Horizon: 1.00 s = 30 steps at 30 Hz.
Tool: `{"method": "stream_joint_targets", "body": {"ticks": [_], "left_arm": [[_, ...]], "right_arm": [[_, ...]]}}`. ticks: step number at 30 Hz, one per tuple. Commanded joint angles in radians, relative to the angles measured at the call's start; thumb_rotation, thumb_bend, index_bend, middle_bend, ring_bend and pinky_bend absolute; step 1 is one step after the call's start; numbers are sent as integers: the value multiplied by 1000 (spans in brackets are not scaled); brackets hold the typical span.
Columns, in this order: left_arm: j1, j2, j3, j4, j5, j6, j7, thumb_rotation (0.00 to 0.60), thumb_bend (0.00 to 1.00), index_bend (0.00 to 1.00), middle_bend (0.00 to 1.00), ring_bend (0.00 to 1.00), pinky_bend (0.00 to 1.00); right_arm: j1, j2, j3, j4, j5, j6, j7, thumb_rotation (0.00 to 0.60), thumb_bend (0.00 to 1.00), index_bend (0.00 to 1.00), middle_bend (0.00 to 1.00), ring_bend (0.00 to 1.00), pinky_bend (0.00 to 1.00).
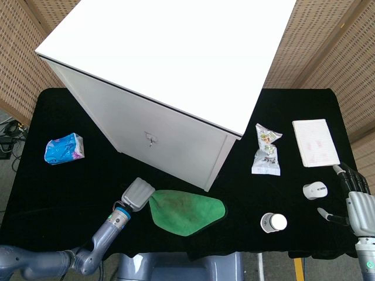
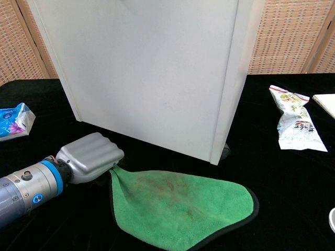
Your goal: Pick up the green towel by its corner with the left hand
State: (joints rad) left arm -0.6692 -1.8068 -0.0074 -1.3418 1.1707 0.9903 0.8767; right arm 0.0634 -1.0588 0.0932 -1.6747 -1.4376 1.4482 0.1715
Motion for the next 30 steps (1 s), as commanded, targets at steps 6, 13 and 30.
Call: {"method": "stream_joint_targets", "body": {"ticks": [6, 13, 30], "left_arm": [[6, 25, 10, -17, 65, 50, -22, 600, 565, 696, 840, 664, 547], [20, 97, 43, -59, 211, 142, -84, 600, 570, 739, 854, 667, 547], [7, 340, 126, 141, 894, 683, -404, 600, 592, 889, 862, 667, 546]], "right_arm": [[0, 0, 1, 2, 1, -1, 3, 600, 115, 0, 0, 0, 0], [0, 0, 0, 0, -1, 1, 0, 600, 115, 0, 0, 0, 0], [-3, -7, 0, -8, -2, 11, -26, 600, 115, 0, 0, 0, 0]]}}
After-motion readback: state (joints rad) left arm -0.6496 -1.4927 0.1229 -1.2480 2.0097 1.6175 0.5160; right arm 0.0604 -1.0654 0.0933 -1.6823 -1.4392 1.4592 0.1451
